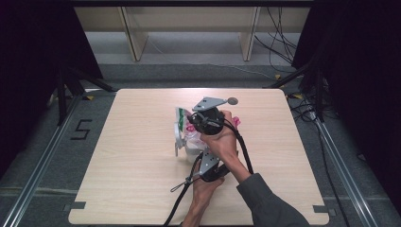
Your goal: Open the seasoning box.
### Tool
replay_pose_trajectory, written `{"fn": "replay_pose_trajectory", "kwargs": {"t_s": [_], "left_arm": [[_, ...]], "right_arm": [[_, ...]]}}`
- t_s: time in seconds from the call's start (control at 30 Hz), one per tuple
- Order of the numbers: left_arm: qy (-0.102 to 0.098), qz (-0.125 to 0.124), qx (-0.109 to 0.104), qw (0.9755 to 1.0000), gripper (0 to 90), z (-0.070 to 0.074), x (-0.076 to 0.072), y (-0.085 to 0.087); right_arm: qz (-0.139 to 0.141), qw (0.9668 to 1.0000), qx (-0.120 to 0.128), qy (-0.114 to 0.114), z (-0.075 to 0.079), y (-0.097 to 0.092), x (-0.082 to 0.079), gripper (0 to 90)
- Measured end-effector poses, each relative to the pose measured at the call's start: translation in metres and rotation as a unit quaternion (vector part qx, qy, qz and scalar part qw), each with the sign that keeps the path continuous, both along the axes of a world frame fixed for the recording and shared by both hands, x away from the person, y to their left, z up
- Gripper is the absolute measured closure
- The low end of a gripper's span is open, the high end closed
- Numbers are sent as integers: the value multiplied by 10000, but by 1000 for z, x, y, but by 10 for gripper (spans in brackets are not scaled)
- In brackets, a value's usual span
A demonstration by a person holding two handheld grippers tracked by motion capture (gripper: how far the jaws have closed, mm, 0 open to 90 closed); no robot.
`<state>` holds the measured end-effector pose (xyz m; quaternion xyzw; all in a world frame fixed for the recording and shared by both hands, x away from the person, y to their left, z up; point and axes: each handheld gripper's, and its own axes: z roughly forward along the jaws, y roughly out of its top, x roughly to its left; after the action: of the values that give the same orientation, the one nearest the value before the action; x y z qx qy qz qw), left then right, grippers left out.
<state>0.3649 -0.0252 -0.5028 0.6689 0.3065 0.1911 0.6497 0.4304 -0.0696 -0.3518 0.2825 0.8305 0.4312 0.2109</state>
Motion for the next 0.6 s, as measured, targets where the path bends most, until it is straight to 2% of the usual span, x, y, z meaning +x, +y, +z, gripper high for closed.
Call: {"fn": "replay_pose_trajectory", "kwargs": {"t_s": [0.07, 0.1, 0.17, 0.23, 0.27, 0.3, 0.33, 0.37, 0.4, 0.5, 0.6], "left_arm": [[-25, 5, 1, 10000, 749, 1, 0, 1], [-36, 14, 6, 10000, 749, 0, 0, 1], [-7, 4, -8, 10000, 750, 0, 0, 0], [-22, -7, 28, 10000, 750, 1, 0, 1], [-42, 16, 1, 10000, 750, 1, 0, 1], [-34, 15, 9, 10000, 750, 1, 0, 1], [-23, -8, 3, 10000, 750, 0, 1, 0], [-5, -27, 23, 10000, 750, 0, 0, 0], [-32, 1, 8, 10000, 750, 0, 0, -1], [-21, -29, 11, 10000, 750, 0, 1, 0], [-29, -43, 29, 10000, 750, 1, 0, 0]], "right_arm": [[16, 10000, -9, 22, 1, 0, 0, 900], [-28, 10000, 88, -2, 1, 0, 0, 900], [10, 10000, 29, 32, 1, -1, 1, 900], [-28, 10000, 19, -42, 0, 0, 0, 900], [-43, 9999, 66, 69, 2, 0, -1, 900], [-52, 9999, 124, -40, 2, -1, 1, 900], [-59, 9999, 126, -44, 2, -1, 1, 900], [20, 10000, 4, 14, 1, -1, 1, 900], [-77, 10000, 20, 4, 0, 0, 0, 900], [-5, 10000, 15, -15, 2, -2, 1, 900], [-73, 10000, 15, -12, 0, 0, 0, 900]]}}
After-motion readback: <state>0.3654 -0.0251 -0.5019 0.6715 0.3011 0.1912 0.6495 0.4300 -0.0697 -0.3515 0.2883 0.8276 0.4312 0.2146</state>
